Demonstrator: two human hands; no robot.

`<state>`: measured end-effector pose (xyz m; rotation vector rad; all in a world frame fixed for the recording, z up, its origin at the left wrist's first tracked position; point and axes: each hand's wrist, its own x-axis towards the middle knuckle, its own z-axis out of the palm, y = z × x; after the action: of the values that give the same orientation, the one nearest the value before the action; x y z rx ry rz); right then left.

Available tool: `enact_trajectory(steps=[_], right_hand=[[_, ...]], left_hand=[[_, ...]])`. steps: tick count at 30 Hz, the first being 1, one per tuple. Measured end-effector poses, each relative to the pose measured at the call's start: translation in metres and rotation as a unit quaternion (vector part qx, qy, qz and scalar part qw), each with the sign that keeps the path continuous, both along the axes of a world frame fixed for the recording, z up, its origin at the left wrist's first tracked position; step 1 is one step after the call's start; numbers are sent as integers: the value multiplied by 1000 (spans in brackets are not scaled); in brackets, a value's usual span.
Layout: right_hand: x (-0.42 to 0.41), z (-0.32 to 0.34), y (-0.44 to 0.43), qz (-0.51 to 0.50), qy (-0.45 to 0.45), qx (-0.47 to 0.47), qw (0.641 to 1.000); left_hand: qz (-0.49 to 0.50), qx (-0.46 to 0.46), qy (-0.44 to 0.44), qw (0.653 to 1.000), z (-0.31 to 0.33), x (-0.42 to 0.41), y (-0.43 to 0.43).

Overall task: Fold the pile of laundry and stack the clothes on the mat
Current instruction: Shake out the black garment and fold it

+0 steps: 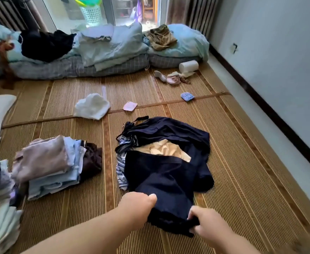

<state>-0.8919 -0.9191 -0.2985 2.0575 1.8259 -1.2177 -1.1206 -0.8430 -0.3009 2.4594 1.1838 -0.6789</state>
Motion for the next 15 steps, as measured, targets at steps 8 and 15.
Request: enact_trajectory(steps=[8,15], right_hand=[[-14,-94,-36,18,52,-133,990],[14,-116,60,-66,78,-32,994]], left_hand=[[38,-188,60,980,-89,-19,-48],[130,-127,-31,983,-101,1,56]])
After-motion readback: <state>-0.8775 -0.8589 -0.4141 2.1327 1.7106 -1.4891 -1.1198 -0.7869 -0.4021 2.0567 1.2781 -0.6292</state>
